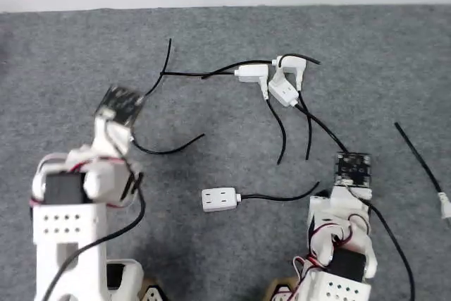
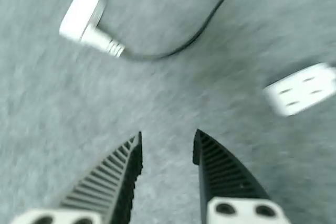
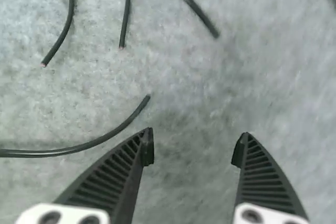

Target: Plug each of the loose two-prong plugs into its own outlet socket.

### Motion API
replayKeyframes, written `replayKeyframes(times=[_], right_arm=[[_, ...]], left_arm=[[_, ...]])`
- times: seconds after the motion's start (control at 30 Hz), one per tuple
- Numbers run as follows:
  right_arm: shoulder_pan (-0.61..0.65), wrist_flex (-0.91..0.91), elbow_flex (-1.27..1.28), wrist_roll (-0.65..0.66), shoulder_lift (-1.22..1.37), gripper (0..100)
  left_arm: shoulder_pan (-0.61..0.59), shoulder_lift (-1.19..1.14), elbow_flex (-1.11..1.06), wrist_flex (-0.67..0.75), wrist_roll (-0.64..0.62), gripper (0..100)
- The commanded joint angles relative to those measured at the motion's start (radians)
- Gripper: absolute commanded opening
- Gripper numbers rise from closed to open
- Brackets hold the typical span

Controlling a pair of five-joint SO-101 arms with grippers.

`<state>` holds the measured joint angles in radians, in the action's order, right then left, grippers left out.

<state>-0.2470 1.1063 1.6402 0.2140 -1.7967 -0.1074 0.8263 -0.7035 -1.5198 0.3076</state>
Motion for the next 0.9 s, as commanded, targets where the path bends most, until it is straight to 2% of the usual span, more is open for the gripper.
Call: replayKeyframes(times=[0.0,0.1,0.2,0.33,0.5,0.67,0.87], right_arm=[[-0.077,-0.091,-0.098,0.176,-0.016,24.5],[-0.202,-0.088,-0.183,0.183,-0.013,24.4],[-0.305,-0.087,-0.227,0.218,-0.012,24.4],[-0.332,-0.038,-0.253,0.353,-0.012,24.4],[-0.337,0.074,-0.396,0.359,-0.010,24.4],[-0.343,0.188,-0.583,0.364,0.062,24.4],[-0.390,0.397,-0.994,0.388,0.496,24.4]], left_arm=[[-0.172,0.150,-0.334,0.201,0.074,15],[-0.239,0.218,-0.458,0.315,0.100,15],[-0.249,0.232,-0.522,0.397,0.104,15],[-0.226,0.232,-0.593,0.480,0.074,15],[-0.169,0.241,-0.731,0.654,-0.080,15],[-0.196,0.241,-0.734,0.661,-0.143,15],[-0.195,0.241,-0.737,0.661,-0.138,15]])
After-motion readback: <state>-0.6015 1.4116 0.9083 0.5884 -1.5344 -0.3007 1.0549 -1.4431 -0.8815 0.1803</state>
